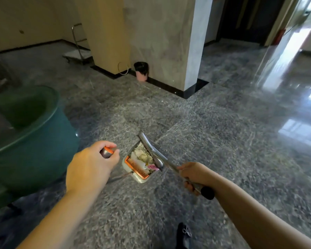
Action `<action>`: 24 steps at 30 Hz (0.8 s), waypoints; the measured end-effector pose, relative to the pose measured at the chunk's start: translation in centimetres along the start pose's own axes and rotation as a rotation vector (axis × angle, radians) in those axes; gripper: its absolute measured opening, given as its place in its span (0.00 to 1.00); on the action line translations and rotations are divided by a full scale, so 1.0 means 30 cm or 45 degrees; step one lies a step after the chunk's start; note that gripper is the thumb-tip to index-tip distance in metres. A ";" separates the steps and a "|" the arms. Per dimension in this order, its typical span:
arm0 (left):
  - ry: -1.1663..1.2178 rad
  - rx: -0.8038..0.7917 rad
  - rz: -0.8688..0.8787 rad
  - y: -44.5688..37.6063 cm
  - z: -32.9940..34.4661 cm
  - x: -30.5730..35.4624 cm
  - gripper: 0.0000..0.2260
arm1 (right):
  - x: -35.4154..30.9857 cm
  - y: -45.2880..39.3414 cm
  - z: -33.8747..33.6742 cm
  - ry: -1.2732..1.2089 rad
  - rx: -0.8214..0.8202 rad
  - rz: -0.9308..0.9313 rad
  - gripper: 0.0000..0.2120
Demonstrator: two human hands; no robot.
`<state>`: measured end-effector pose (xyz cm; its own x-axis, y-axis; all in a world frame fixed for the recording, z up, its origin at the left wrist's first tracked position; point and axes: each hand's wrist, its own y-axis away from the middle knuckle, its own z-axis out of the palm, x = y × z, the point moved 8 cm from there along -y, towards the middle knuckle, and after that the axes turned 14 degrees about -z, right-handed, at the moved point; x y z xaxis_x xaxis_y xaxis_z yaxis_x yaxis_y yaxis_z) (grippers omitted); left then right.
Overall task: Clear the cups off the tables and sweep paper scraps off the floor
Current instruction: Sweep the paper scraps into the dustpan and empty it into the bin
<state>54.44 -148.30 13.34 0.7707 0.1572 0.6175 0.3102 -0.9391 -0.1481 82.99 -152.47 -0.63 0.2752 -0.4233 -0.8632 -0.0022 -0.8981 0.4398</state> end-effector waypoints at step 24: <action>0.064 0.066 -0.102 -1.659 0.645 0.521 0.04 | -0.798 -1.649 -0.491 -0.122 -0.006 0.030 0.08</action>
<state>61.82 -93.17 15.41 0.7137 0.2146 0.6668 0.3992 -0.9068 -0.1354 90.69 -96.16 1.93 0.1818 -0.4540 -0.8723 -0.0029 -0.8873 0.4612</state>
